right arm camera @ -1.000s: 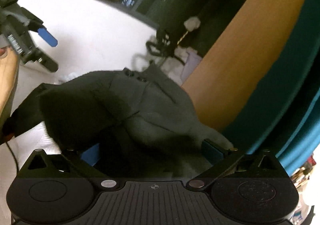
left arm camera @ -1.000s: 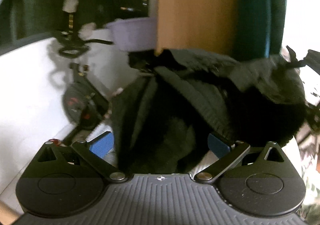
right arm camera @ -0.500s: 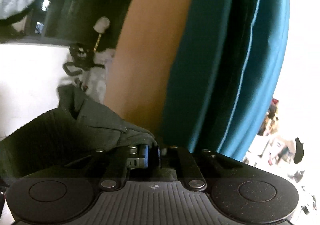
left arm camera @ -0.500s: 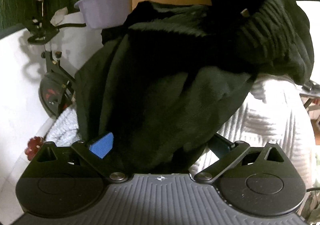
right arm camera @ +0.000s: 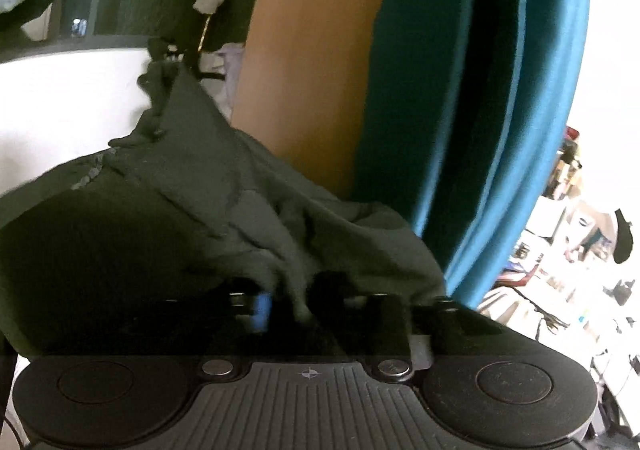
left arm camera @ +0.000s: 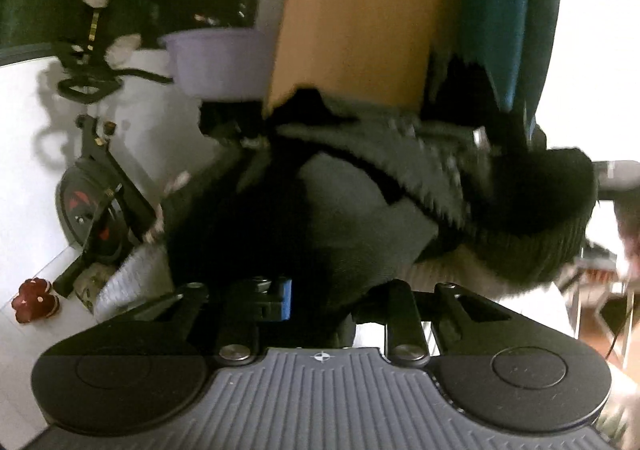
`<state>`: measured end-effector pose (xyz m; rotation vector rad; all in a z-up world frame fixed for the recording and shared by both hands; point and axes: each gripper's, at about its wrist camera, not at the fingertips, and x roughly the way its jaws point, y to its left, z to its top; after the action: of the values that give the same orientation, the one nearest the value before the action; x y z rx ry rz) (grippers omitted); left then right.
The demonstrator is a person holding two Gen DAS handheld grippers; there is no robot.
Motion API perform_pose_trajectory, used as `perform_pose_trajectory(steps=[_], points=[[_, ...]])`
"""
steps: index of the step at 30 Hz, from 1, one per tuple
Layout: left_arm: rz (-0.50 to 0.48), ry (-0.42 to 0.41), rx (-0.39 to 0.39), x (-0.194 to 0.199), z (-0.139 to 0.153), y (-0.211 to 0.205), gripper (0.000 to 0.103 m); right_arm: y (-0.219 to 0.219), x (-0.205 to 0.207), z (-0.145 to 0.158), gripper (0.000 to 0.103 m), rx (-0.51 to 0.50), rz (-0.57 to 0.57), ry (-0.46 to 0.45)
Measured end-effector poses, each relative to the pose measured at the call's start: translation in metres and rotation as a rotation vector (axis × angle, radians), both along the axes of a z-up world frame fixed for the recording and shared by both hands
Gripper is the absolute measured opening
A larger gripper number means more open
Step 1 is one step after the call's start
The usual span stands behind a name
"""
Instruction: Fold clothes
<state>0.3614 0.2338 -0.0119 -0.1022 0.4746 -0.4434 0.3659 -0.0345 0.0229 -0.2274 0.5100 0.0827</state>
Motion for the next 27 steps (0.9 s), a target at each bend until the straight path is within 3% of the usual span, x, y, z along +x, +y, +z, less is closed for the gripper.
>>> perform_pose_trajectory(steps=[1, 2, 4, 8, 13, 27], points=[[0.007, -0.008, -0.015, -0.001, 0.004, 0.001, 0.025, -0.001, -0.003, 0.001, 0.088, 0.013, 0.014, -0.007], [0.014, -0.010, -0.022, 0.000, 0.005, 0.001, 0.025, -0.001, -0.012, 0.001, 0.101, 0.025, 0.040, -0.019], [0.028, -0.002, -0.022, 0.005, 0.005, -0.001, 0.025, 0.000, -0.028, -0.004, 0.102, 0.023, 0.097, -0.038], [0.044, 0.021, -0.013, 0.012, -0.001, -0.003, 0.025, 0.009, -0.061, -0.021, 0.102, -0.087, 0.184, -0.052], [0.052, 0.051, -0.006, 0.017, -0.005, -0.005, 0.027, 0.035, -0.078, -0.044, 0.102, -0.202, 0.214, -0.086], [0.035, 0.089, 0.040, 0.025, -0.020, -0.015, 0.032, 0.008, -0.112, -0.023, 0.102, -0.295, 0.276, -0.094]])
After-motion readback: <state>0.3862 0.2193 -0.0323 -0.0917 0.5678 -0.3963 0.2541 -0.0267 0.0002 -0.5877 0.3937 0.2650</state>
